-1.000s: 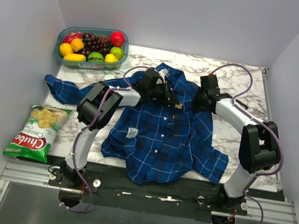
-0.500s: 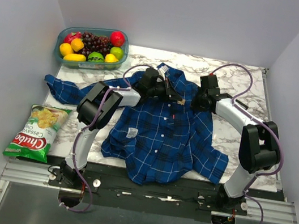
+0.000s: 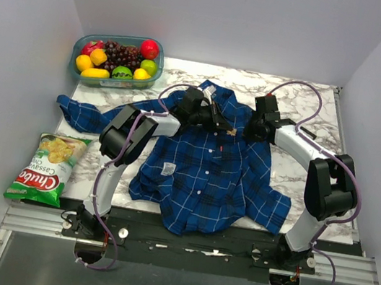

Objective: Pin the brooch onto the clothing
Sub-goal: Cross the brooch over the flattened clothing.

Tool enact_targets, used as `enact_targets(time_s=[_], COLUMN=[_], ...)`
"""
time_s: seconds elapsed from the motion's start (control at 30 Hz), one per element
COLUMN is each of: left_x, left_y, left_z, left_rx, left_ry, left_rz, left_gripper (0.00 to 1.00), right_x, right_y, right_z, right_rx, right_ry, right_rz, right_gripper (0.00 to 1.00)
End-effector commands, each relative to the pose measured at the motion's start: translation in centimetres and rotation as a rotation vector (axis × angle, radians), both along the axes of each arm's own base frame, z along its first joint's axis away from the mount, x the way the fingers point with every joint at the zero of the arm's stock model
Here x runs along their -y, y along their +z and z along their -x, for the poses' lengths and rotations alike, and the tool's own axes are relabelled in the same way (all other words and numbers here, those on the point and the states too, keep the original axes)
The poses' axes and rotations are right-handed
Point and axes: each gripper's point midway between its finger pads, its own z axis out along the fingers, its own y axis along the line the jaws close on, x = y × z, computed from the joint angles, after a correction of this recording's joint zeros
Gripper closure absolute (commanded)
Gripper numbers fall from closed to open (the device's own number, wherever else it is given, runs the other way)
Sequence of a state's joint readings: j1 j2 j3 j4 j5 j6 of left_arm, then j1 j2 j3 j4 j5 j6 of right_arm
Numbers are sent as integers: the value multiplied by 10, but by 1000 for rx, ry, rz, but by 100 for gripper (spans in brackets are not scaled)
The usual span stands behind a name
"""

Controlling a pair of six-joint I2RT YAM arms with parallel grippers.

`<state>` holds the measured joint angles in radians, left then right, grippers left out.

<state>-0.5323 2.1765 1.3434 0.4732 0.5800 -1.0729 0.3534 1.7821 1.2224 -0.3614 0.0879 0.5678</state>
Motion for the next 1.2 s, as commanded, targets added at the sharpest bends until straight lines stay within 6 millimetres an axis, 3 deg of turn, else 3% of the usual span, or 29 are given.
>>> enact_targets(time_s=[0.0, 0.7, 1.17], left_x=[1, 12, 26], left_y=[-10, -26, -26], left_z=[3, 6, -1], left_rx=[-1, -19, -11], left_ry=[-15, -51, -73], left_rz=[-28, -40, -31], left_gripper=[100, 100, 100], right_x=[-4, -6, -11], right_y=[2, 0, -6], right_z=[-5, -4, -3], right_rx=[-5, -13, -34], right_ry=[0, 8, 30], right_rz=[-19, -30, -41], right_gripper=[98, 100, 100])
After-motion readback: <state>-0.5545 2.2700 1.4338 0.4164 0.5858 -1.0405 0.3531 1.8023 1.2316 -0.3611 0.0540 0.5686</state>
